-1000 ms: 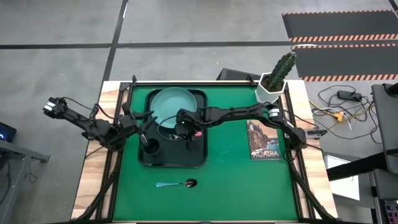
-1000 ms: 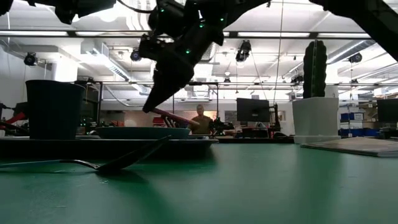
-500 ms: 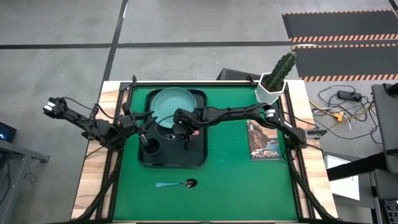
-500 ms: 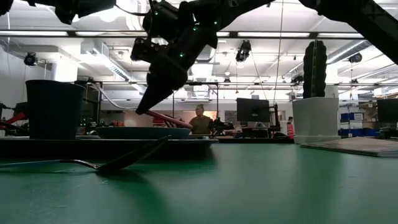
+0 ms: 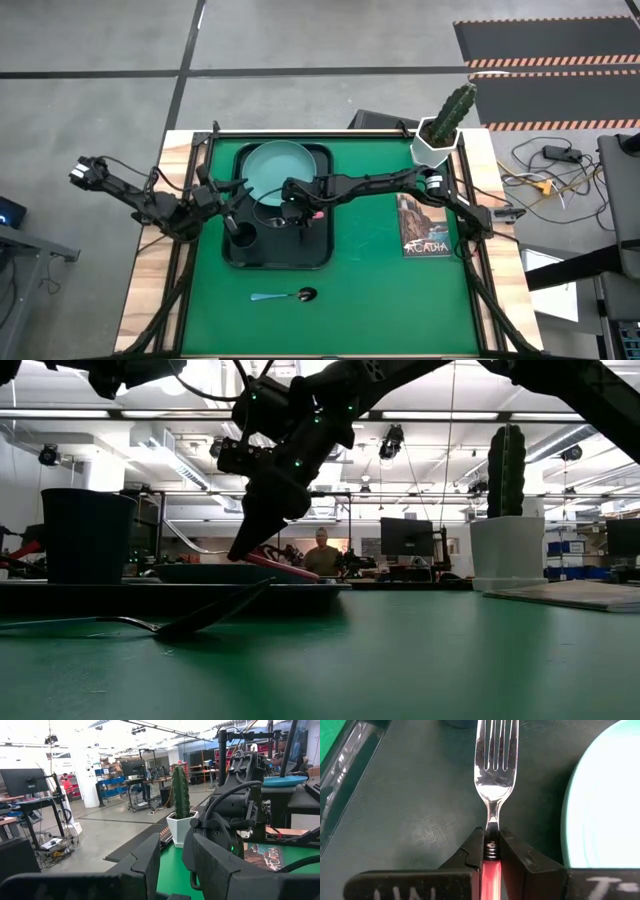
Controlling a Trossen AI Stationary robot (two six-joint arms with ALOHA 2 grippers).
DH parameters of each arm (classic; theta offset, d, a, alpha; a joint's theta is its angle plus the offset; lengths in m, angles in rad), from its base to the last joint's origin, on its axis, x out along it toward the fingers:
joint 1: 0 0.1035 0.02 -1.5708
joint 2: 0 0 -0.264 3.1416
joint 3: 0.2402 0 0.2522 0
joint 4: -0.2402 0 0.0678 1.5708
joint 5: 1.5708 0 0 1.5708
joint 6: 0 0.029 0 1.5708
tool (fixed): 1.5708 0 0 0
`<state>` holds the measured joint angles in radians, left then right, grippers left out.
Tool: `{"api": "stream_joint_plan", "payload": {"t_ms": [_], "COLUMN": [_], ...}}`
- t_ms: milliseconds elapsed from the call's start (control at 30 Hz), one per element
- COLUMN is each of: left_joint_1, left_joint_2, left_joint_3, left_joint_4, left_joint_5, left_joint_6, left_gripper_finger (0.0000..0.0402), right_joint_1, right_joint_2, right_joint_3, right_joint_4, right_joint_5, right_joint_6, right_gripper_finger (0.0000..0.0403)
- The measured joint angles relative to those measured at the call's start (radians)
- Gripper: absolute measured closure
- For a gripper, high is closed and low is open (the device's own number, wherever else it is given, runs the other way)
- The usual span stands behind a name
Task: Pick and place plate/cup/fork/spoon on tray
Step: Put the pink fork on the black tray
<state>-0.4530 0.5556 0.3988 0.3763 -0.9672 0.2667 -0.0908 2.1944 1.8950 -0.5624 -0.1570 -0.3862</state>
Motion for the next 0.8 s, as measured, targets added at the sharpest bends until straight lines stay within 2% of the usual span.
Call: {"api": "stream_joint_plan", "payload": {"t_ms": [533, 800], "left_joint_1": [0.0, 0.0], "left_joint_2": [0.0, 0.0], "left_joint_3": [0.0, 0.0], "left_joint_4": [0.0, 0.0], "left_joint_5": [0.0, 0.0], "left_joint_6": [0.0, 0.0], "left_gripper_finger": [0.0306, 0.0306], "right_joint_1": [-0.007, -0.015], "right_joint_2": [0.0, 0.006], "right_joint_3": [-0.001, -0.003], "right_joint_4": [0.022, 0.053], "right_joint_5": [0.003, 0.101], "right_joint_6": [0.001, 0.027], "right_gripper_finger": [0.0373, 0.0322]}}
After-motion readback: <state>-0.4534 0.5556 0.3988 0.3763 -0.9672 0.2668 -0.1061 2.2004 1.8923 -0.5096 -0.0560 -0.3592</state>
